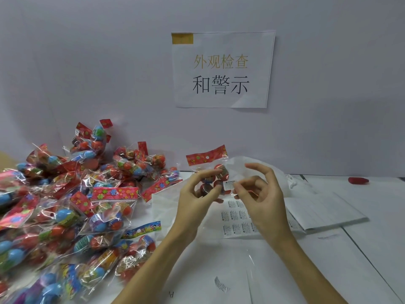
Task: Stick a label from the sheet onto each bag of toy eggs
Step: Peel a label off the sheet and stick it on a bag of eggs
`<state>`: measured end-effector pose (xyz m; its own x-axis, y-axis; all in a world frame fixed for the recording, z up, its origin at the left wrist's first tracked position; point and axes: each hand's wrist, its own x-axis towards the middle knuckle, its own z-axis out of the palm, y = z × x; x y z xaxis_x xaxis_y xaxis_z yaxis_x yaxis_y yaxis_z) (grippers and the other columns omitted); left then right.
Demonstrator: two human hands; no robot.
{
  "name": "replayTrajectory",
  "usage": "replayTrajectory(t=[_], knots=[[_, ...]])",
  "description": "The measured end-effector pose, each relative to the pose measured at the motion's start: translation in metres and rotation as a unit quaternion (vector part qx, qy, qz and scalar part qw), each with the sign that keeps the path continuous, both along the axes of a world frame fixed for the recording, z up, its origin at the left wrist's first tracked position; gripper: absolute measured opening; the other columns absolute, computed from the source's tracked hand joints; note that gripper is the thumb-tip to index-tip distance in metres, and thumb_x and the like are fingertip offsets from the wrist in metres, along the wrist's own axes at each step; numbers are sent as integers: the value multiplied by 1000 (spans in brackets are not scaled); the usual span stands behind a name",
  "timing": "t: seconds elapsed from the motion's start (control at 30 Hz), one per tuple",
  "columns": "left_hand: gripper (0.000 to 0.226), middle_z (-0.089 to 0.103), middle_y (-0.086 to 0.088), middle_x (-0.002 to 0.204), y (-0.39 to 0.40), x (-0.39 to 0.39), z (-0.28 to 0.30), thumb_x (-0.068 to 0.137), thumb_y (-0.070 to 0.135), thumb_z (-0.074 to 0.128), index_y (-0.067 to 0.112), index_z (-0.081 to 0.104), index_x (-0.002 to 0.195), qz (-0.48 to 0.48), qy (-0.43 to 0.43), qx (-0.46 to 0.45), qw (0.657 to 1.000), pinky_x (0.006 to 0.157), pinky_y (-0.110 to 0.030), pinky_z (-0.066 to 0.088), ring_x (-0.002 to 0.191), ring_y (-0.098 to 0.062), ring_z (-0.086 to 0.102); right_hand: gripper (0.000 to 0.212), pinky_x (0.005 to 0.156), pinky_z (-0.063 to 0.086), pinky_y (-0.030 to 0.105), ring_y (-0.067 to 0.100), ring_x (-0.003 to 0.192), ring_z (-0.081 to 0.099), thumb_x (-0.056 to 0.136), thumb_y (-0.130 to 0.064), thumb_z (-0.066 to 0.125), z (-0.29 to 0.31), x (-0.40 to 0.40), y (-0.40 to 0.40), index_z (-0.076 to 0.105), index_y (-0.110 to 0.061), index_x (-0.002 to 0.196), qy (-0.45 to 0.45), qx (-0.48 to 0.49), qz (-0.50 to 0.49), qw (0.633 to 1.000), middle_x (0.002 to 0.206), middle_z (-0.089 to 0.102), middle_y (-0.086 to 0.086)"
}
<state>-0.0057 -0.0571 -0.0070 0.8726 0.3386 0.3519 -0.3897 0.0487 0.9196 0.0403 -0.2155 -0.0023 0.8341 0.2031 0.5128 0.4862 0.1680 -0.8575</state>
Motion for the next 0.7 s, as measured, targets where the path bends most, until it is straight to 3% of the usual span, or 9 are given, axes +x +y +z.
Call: replayTrajectory(t=[0.1,0.27,0.43,0.7], knots=[[49,70,6,122,-4,0,-3,94,-7,67,34,75,119,-13,-9,17,1000,79,-30,62,99,-22,74,48,83,57,21,18,87,74,93,-3,75,-3,-1,1,54,-27,130,-28,-25,-22,999,85,72,1],[45,69,3,124,-3,1,-5,102,-3,56,34,78,116,-31,-11,-15,999,81,-32,61,106,-21,73,49,82,57,19,17,86,74,93,-1,75,-5,1,2,55,-27,129,-49,-49,-38,997,83,71,-4],[32,66,3,125,-5,-1,-4,100,10,68,32,76,121,-28,-22,-3,999,81,-31,62,106,-20,73,40,79,57,19,16,86,74,92,-7,77,-6,1,2,60,-28,121,-52,-70,-56,995,84,70,-7],[36,64,10,124,-6,-1,-4,95,13,76,37,74,122,-5,-16,31,999,80,-31,63,105,-19,74,34,78,57,18,15,85,73,92,-9,78,-5,0,2,63,-28,117,-55,-86,-59,993,85,71,-8]])
